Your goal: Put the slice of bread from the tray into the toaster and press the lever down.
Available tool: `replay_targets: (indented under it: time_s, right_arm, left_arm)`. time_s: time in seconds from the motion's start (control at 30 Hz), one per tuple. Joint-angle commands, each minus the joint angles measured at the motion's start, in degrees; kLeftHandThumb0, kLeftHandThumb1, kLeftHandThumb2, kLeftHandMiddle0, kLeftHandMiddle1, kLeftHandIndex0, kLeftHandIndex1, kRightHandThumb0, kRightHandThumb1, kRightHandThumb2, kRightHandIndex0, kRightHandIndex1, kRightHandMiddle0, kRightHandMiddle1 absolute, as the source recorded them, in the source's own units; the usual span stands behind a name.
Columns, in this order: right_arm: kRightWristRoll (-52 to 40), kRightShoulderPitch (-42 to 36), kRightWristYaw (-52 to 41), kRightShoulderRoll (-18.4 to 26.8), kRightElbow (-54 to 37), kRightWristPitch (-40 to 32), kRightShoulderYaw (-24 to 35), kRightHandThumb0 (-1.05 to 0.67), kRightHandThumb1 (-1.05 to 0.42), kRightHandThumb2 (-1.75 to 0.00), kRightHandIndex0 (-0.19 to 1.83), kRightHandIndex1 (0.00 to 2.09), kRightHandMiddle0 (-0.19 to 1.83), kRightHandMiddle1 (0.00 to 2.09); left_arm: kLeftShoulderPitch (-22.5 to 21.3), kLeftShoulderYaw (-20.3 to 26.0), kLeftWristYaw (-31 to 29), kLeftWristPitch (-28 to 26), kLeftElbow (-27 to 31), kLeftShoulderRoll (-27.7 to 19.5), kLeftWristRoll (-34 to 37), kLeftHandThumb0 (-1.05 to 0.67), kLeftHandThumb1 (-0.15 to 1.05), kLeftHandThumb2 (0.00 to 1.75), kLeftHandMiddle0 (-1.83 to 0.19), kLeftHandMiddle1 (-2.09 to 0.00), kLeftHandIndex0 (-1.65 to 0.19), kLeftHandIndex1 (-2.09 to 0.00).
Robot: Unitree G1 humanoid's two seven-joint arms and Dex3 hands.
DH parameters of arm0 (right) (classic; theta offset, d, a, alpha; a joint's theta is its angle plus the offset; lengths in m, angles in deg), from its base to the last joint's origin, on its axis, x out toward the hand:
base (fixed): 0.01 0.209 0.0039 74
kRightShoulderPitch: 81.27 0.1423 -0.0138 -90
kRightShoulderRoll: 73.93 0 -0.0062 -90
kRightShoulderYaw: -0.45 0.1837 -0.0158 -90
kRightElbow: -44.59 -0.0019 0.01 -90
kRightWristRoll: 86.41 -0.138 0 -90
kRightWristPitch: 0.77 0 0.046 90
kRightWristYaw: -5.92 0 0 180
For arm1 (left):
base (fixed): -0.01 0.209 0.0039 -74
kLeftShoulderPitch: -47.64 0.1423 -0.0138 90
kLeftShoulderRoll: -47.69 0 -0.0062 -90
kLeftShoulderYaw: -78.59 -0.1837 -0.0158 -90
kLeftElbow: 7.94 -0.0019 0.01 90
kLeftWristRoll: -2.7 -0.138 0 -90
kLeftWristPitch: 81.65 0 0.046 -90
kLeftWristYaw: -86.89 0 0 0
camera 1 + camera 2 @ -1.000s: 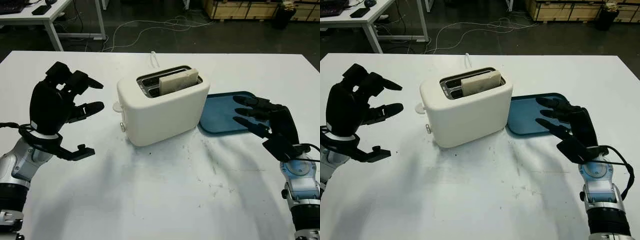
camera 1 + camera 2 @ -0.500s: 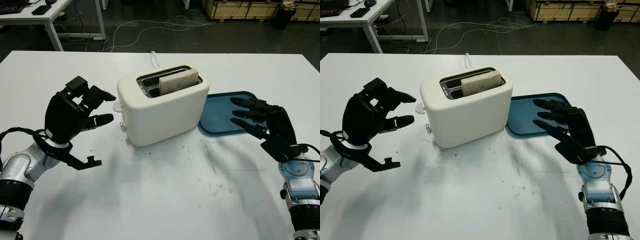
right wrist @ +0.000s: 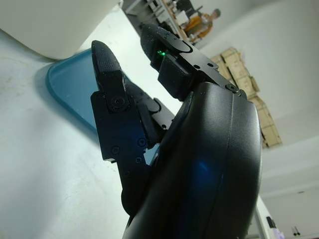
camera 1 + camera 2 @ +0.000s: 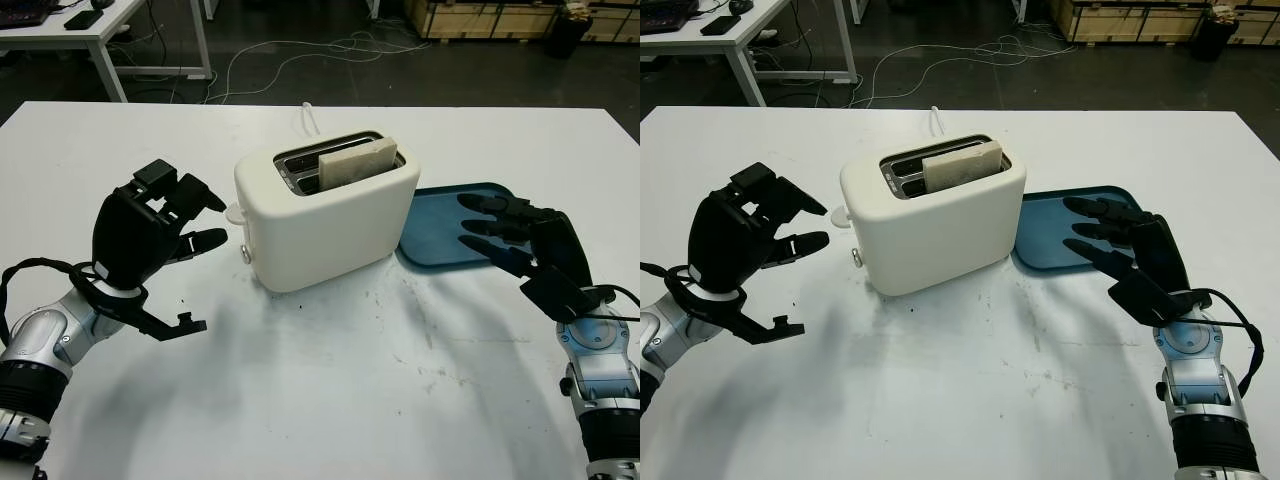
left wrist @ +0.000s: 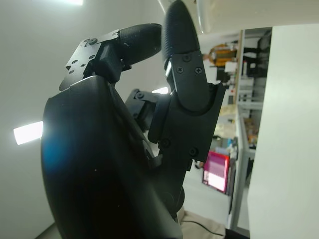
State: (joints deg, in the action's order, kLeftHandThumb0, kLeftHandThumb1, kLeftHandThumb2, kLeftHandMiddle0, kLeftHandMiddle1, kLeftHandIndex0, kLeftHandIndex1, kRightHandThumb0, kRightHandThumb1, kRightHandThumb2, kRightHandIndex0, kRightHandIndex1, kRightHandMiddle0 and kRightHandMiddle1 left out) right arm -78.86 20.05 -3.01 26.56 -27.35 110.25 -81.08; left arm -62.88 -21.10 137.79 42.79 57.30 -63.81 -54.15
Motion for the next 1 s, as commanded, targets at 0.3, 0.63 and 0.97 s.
replay_targets:
  time_s: [0.3, 0.63, 0.97]
  right_arm:
    - [-0.84, 0.84, -1.38, 0.24, 0.30, -0.64, -0.20, -0.45, -0.92, 0.00, 0.97, 0.00, 0.80, 0.00]
    - [-0.62, 0.66, -1.52, 0.07, 0.04, -0.66, -0.43, -0.45, -0.92, 0.00, 0.95, 0.00, 0.79, 0.00]
    - [-1.15, 0.36, -1.96, -0.11, -0.17, -0.87, -0.30, -0.46, -0.92, -0.01, 0.95, 0.00, 0.78, 0.00]
  left_arm:
    - [-0.31, -0.62, 0.52, -4.44, 1.40, 1.10, 0.75, -0.68, 0.92, 0.77, -1.06, -1.75, -0.31, -1.75]
    - [0.05, -0.23, -5.43, 1.36, 1.12, -0.41, 6.23, -0.66, 0.92, 0.53, -1.13, -1.75, -0.12, -1.27]
    - [0.00, -0.65, -5.48, 2.27, -0.13, -0.78, 5.92, -0.60, 0.92, 0.46, -1.21, -1.75, -0.17, -1.33]
